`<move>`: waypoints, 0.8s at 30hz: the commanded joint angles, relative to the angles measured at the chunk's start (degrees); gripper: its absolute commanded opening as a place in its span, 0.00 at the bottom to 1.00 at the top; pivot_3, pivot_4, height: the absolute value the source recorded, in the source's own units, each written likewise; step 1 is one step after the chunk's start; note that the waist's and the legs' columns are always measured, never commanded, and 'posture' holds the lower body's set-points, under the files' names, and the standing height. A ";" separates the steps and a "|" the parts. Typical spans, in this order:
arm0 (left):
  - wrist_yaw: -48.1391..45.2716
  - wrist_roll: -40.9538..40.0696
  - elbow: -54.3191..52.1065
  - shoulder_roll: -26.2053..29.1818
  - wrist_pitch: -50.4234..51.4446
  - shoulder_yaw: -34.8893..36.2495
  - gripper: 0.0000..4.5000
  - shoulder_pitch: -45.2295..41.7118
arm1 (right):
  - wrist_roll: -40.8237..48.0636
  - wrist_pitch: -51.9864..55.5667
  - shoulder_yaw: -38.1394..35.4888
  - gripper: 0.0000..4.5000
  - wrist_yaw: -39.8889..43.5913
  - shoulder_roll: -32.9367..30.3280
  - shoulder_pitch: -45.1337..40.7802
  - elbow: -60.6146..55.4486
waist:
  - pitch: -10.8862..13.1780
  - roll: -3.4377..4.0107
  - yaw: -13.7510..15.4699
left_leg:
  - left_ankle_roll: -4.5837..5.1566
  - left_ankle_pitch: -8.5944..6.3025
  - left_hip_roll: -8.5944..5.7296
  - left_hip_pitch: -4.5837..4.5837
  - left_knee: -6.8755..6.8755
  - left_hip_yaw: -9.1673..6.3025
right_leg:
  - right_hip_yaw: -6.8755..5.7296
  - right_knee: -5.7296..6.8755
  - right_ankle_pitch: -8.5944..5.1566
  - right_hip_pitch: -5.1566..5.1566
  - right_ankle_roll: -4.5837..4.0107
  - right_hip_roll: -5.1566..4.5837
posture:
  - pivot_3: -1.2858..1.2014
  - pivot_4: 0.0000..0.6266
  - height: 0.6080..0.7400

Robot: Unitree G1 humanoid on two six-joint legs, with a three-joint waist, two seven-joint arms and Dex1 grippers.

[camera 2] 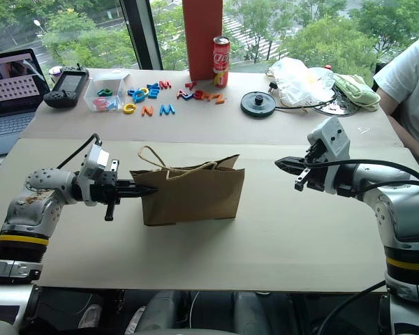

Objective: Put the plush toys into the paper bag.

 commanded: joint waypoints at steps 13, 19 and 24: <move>-3.71 5.95 8.67 -0.75 -9.87 -1.62 0.04 -3.60 | 3.04 -1.73 1.99 0.00 3.29 -0.91 -0.41 -3.50 | 0.00 0.00 0.51 | 0.00 0.00 0.00 0.00 0.04 0.00 | 0.00 0.03 0.00 0.00 0.00 0.00 | 0.52 0.24 0.99; -4.46 6.20 10.09 -1.25 -11.55 -1.50 0.04 -5.08 | 2.75 -2.46 2.61 0.00 3.48 -0.83 -0.10 -3.47 | 0.00 0.00 0.61 | 0.01 0.00 0.00 -0.01 0.06 0.00 | -0.01 0.04 0.00 -0.01 0.00 0.01 | 0.52 0.24 0.99; -5.20 6.80 11.49 -1.81 -12.02 -2.23 0.04 -7.10 | 2.71 -2.64 2.78 0.00 3.41 -0.79 0.15 -3.65 | 0.00 0.00 0.65 | 0.01 0.00 0.00 -0.01 0.06 0.00 | 0.00 0.05 0.00 -0.01 0.00 0.01 | 0.52 0.24 0.99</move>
